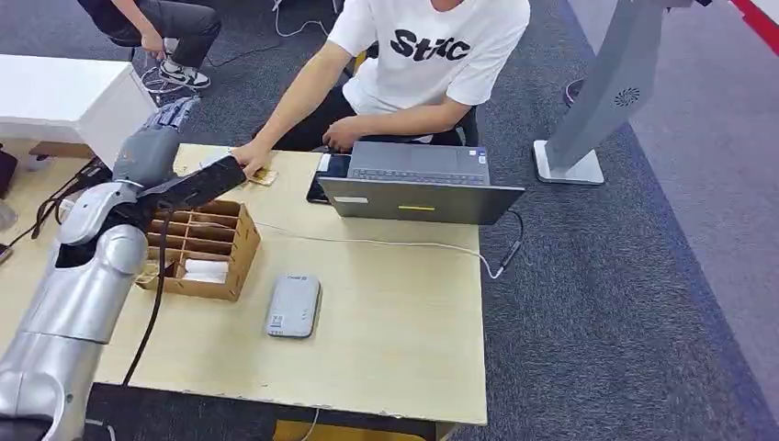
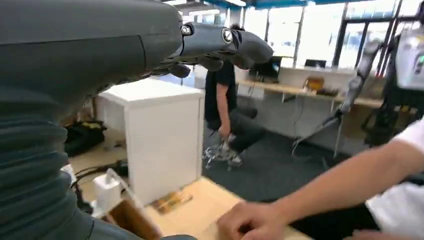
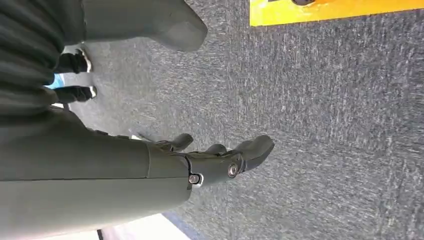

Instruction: Pass the card to the sensor for recognition and then transmit it.

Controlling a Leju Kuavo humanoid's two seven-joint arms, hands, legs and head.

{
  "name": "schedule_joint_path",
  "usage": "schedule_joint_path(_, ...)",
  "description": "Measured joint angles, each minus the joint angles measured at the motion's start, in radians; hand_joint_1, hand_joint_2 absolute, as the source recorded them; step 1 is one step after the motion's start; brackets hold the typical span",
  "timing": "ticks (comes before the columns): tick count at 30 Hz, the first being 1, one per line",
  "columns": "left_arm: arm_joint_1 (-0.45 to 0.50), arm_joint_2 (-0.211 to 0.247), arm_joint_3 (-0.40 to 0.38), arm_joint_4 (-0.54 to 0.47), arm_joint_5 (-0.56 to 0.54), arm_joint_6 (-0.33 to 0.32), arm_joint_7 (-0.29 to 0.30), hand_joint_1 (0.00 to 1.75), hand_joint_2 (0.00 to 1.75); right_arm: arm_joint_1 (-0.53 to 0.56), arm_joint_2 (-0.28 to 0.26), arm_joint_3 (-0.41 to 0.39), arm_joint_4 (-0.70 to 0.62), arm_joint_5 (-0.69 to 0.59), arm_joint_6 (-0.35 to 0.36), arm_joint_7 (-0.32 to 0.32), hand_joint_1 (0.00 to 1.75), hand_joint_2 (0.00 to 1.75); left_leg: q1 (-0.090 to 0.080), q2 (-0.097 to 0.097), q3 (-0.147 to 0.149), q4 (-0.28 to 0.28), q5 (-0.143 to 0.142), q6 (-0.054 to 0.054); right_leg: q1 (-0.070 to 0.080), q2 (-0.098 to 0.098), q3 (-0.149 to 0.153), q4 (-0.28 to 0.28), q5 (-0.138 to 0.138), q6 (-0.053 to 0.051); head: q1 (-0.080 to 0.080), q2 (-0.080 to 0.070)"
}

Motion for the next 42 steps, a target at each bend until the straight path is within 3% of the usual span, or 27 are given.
schedule_joint_path(5, 0.000, 0.048, -0.010, 0.043, 0.026, -0.048, -0.005, 0.00, 1.75, 0.001, 0.000, -0.012, 0.000, -0.001, 0.000, 0.005, 0.00, 1.75, 0.001, 0.000, 0.000, 0.000, 0.000, 0.000, 0.001, -0.001, 0.000, 0.000, 0.000, 0.000, 0.000, 0.000)
schedule_joint_path(14, -0.001, 0.088, -0.048, 0.071, 0.076, -0.083, -0.005, 0.00, 1.75, 0.002, 0.000, -0.014, 0.000, 0.002, 0.000, -0.003, 0.00, 1.75, 0.001, 0.000, 0.000, 0.000, 0.000, 0.000, 0.000, 0.000, 0.000, 0.000, 0.000, 0.000, 0.000, 0.000)
schedule_joint_path(26, -0.001, 0.111, -0.069, 0.077, 0.079, -0.063, 0.004, 0.00, 1.75, 0.001, 0.000, -0.014, 0.000, 0.011, 0.000, -0.003, 0.00, 1.75, 0.001, 0.000, 0.000, 0.000, 0.000, -0.001, 0.000, -0.001, 0.000, 0.000, 0.000, 0.000, 0.000, 0.000)
schedule_joint_path(33, 0.006, 0.112, -0.092, 0.121, 0.021, 0.024, 0.036, 0.00, 1.75, 0.001, 0.000, -0.014, 0.000, 0.026, 0.001, 0.009, 0.00, 1.75, 0.001, 0.000, 0.000, 0.000, 0.000, -0.001, 0.000, -0.001, 0.000, 0.000, 0.000, 0.000, 0.000, 0.000)
schedule_joint_path(42, 0.030, 0.097, -0.101, 0.201, 0.009, 0.047, 0.030, 0.00, 1.75, 0.001, 0.000, -0.014, 0.000, 0.034, 0.001, 0.010, 0.00, 1.75, 0.001, 0.000, 0.000, 0.000, 0.000, -0.001, 0.000, -0.001, 0.000, 0.000, 0.000, 0.000, 0.000, 0.000)
